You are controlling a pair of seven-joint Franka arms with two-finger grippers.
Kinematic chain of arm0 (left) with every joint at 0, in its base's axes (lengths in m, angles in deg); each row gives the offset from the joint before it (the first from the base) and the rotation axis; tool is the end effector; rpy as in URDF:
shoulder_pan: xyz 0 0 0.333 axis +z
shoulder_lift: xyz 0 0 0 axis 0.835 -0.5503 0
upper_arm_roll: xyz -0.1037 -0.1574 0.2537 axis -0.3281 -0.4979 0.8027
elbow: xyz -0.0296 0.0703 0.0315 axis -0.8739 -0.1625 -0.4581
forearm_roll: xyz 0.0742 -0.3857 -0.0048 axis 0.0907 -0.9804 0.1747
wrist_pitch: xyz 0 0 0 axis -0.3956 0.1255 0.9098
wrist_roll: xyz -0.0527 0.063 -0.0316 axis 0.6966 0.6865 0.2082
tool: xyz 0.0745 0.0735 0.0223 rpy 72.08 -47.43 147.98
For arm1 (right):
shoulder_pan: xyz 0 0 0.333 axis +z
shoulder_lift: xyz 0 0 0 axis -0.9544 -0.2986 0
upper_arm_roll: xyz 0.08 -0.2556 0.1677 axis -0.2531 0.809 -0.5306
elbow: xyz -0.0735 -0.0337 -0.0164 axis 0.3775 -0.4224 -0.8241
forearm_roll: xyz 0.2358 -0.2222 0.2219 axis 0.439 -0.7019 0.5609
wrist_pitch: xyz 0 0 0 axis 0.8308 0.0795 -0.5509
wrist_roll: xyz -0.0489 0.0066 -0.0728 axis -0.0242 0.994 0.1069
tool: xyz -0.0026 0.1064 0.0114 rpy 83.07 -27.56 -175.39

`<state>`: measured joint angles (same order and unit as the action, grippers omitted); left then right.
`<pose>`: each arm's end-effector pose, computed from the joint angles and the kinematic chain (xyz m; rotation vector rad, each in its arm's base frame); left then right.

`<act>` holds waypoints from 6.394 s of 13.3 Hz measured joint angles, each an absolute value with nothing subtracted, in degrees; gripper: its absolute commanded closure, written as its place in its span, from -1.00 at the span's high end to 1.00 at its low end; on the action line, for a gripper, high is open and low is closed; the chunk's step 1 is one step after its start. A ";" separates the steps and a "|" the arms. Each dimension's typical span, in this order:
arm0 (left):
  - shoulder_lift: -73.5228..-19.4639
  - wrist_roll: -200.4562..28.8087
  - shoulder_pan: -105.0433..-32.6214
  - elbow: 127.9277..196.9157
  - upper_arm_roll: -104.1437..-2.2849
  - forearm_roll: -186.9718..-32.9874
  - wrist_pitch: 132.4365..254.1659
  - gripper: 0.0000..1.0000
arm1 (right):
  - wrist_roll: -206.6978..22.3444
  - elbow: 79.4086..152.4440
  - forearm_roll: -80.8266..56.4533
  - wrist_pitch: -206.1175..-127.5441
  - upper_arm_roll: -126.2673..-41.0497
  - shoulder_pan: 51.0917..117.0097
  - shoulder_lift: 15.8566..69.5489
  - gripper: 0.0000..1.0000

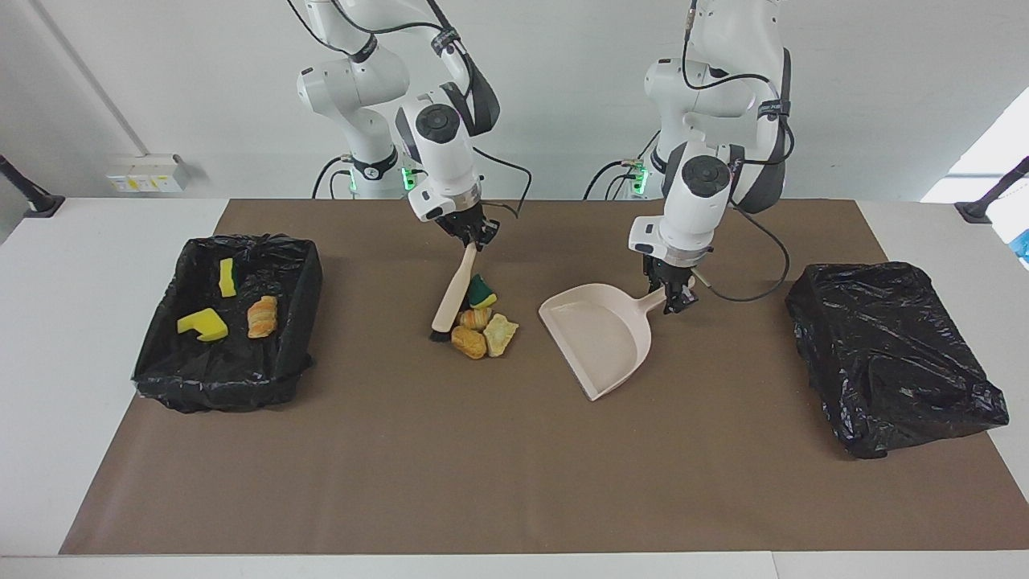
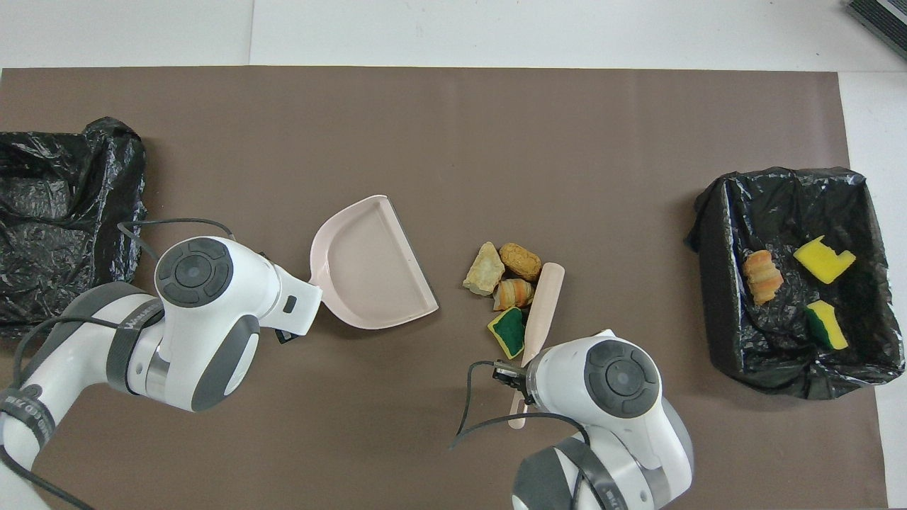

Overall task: Sweep and dump trash in bin
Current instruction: 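Sweep the tan chunks and green sponge into the dustpan with the right gripper, then push the remaining pieces into the dustpan with the brush in the right gripper, then carry the loaded dustpan to the bin near the left gripper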

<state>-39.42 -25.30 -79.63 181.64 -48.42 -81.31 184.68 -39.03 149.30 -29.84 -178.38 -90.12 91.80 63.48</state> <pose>0.4910 -0.1893 0.3443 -2.5618 1.7464 0.0561 0.3983 0.2646 0.3521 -2.9977 0.5466 0.1974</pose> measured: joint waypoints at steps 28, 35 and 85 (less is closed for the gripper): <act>-39.57 -25.35 -84.88 181.05 -48.55 -80.03 184.72 -1.00 | -56.86 129.87 -25.73 -165.24 -89.97 97.21 52.91 -1.00; -39.57 -25.85 -84.88 181.04 -48.60 -80.03 184.72 -1.00 | -60.68 127.67 -38.41 -160.24 -89.33 86.39 54.64 -1.00; -49.38 24.72 -38.47 142.19 -47.04 -84.70 162.01 -1.00 | -25.78 134.80 -41.13 -171.03 -95.16 114.77 53.08 1.00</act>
